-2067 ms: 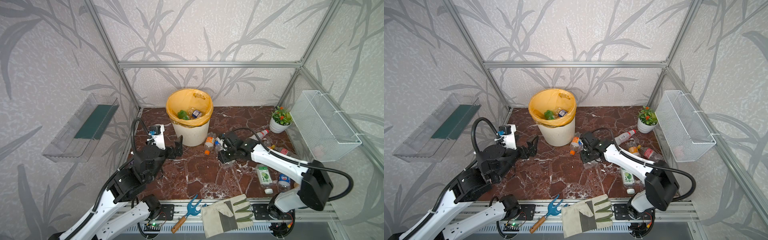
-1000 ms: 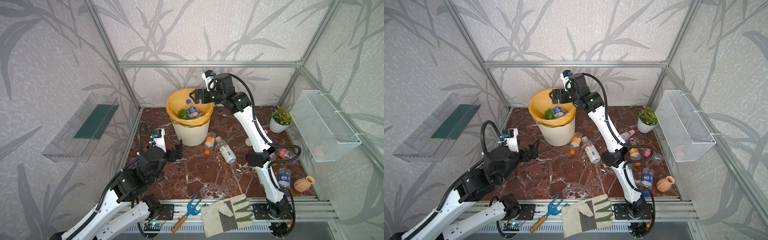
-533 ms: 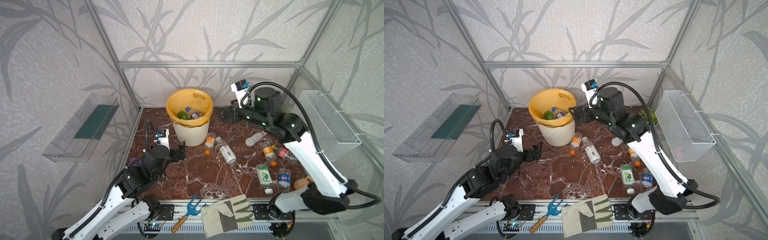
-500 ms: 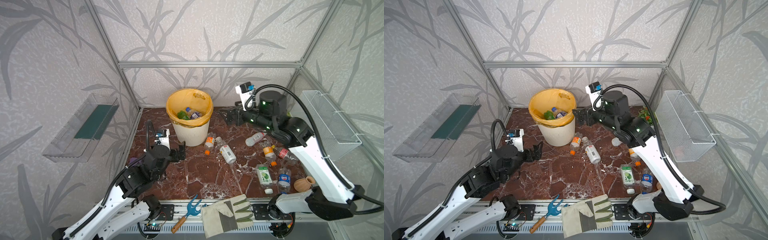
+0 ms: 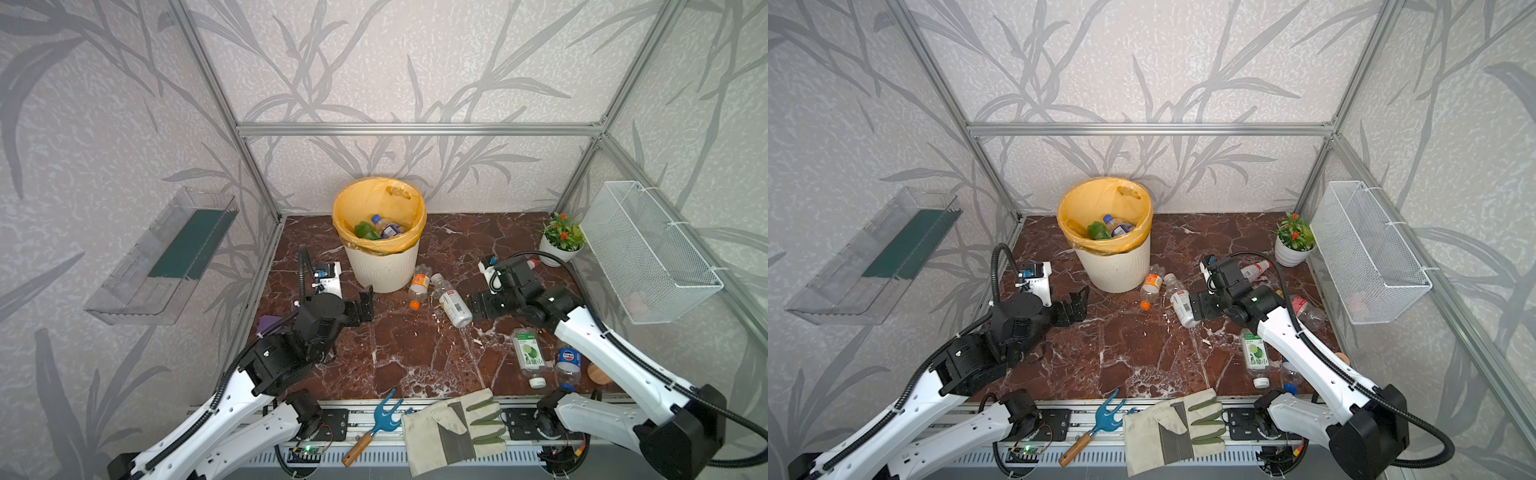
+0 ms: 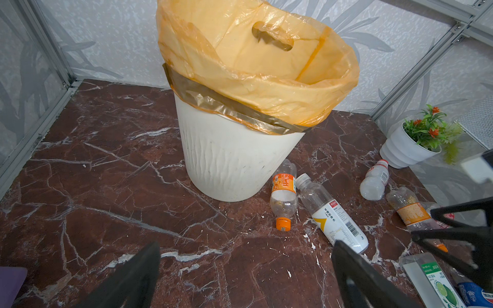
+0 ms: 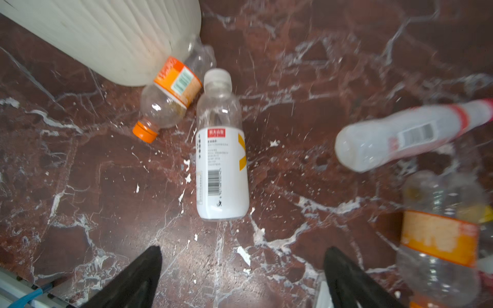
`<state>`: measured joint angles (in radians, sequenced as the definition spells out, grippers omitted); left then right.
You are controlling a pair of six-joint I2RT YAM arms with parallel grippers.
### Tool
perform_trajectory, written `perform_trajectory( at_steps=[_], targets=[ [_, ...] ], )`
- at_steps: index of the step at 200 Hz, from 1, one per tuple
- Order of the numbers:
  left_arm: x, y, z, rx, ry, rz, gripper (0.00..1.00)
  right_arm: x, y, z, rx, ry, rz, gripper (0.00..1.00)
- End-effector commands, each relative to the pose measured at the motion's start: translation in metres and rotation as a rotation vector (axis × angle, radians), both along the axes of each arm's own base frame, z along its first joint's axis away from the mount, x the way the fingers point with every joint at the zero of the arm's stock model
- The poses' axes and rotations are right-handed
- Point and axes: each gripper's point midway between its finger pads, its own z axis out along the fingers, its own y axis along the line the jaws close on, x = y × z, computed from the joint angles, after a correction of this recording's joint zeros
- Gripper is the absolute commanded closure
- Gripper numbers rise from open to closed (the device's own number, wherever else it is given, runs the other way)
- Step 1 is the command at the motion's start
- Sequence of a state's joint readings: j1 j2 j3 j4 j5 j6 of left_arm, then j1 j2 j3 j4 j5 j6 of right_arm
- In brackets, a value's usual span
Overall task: Throw the plastic bottles in the bin
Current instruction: Pick up the plastic bottle from the center of the table.
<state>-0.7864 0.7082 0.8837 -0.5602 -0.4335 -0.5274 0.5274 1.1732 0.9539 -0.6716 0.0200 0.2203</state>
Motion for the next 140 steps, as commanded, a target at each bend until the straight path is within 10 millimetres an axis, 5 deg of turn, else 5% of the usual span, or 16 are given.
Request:
perform_trajectory(
  at_steps=[1,47,91,140],
  targets=[
    [0.001,-0.007,0.003,-0.029,-0.011,-0.022,0.01,0.007,0.022,-0.007,0.093,0.025,0.017,0.11],
    [-0.002,-0.029,-0.016,-0.049,0.052,-0.115,0.01,0.019,0.041,-0.05,0.097,0.132,0.048,0.11],
    [-0.005,-0.028,-0.017,-0.041,0.06,-0.124,0.01,0.041,0.046,-0.099,0.024,0.268,0.038,0.22],
    [-0.007,-0.026,-0.018,-0.028,0.065,-0.123,0.01,0.056,0.055,-0.126,-0.003,0.324,0.039,0.21]
  ],
)
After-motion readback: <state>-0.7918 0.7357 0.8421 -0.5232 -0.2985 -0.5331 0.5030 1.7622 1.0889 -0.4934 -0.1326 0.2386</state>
